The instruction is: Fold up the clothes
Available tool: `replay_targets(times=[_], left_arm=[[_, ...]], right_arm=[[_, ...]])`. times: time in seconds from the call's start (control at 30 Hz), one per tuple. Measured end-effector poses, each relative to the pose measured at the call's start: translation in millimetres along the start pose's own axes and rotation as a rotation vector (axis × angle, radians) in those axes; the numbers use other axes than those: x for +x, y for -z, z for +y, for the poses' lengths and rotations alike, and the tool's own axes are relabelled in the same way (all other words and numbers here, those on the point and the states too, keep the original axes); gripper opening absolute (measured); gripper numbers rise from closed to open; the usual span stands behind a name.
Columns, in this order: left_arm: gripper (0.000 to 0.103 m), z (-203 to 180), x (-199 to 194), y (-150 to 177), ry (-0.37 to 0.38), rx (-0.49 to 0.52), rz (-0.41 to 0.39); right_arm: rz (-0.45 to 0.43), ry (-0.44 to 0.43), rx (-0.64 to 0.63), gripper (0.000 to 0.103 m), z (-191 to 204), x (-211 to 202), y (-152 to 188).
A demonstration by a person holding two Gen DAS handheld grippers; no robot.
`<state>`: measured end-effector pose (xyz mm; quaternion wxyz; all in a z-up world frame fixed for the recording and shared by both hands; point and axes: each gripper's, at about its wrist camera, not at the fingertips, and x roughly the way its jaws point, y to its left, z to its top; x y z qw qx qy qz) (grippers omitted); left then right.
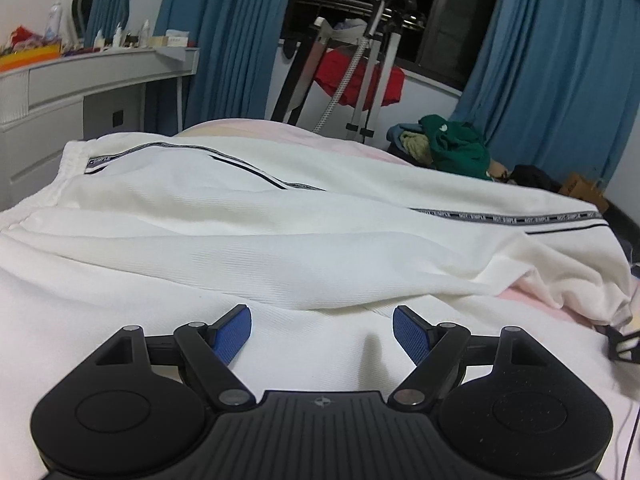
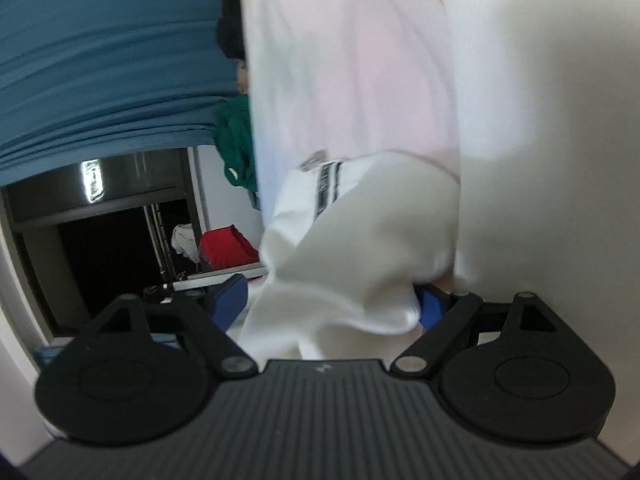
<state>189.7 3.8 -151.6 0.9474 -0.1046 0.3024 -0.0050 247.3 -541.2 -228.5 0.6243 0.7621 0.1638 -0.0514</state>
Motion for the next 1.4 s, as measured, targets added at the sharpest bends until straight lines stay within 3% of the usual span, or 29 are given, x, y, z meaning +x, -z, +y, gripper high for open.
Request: replay_targets(times=[0.1,0.17,0.33,0.4,0.5,0.7,0.83,0.87,0.9,0.93,0.97,1.07,1.17,1.3,1.4], left_arm=[[0.080,-5.2,2.7,2.2,0.001,0.014,0.006],[0.080,-9.0,3.8,3.2,0.002,0.026,0.003],[0.080,-11.5,7.4,2.2,0.003,0.020,0.000],[0.080,-11.8,8.6,0.7,0.007,0.012,-0.002],[0.080,-13.1,9.3,0.4,0.012,0.012,-0.002],[0.080,-16.9,8.5,3.2,0.020,0.028,0.006],[0.080,-19.5,8.0,5.0,0.026,0.038,0.011],[0.080,-20.4,7.8,5.5,0.028,0.042,0.011],[0.080,-21.2,7.5,5.5,0.031,0.047,0.011],[0.080,-21.8,7.0,5.1,0.035,0.053,0.011],[0.080,-21.9,6.2,5.0,0.042,0.055,0.010],[0.080,-22.1,6.2,3.5,0.057,0.060,0.010],[0.080,-23.3,7.6,1.5,0.071,0.078,0.013],[0.080,-38.3,13.9,-5.1,0.088,0.249,0.017],[0.078,-50.5,20.0,-9.4,0.093,0.393,0.016]], right_arm=[[0.001,-0.014,0.061,0.088,-4.7,20.8,-15.9],[-0.049,-0.036,0.039,0.088,3.5,19.1,-15.9],[-0.218,-0.144,-0.306,0.079,52.4,2.0,-20.7],[-0.280,-0.240,-0.353,0.077,61.6,-15.5,-28.1],[-0.329,-0.255,-0.418,0.077,69.5,-28.4,-34.2],[-0.231,-0.019,-0.289,0.076,37.8,-11.4,-44.2],[-0.210,-0.039,-0.201,0.072,15.8,3.1,-53.3],[-0.219,-0.041,-0.195,0.058,16.1,5.8,-53.9],[-0.216,-0.010,-0.225,0.029,21.3,9.0,-52.0],[-0.213,0.021,-0.255,0.015,26.5,12.2,-50.1],[-0.217,0.048,-0.293,0.008,32.4,14.2,-47.6],[-0.345,0.063,-0.502,0.006,62.4,-2.6,-33.4],[-0.434,0.056,-0.602,0.005,82.7,-21.4,-35.0],[-0.530,0.175,-0.654,0.005,79.9,-23.0,-46.5],[-0.522,0.185,-0.653,0.005,80.1,-21.3,-49.3]])
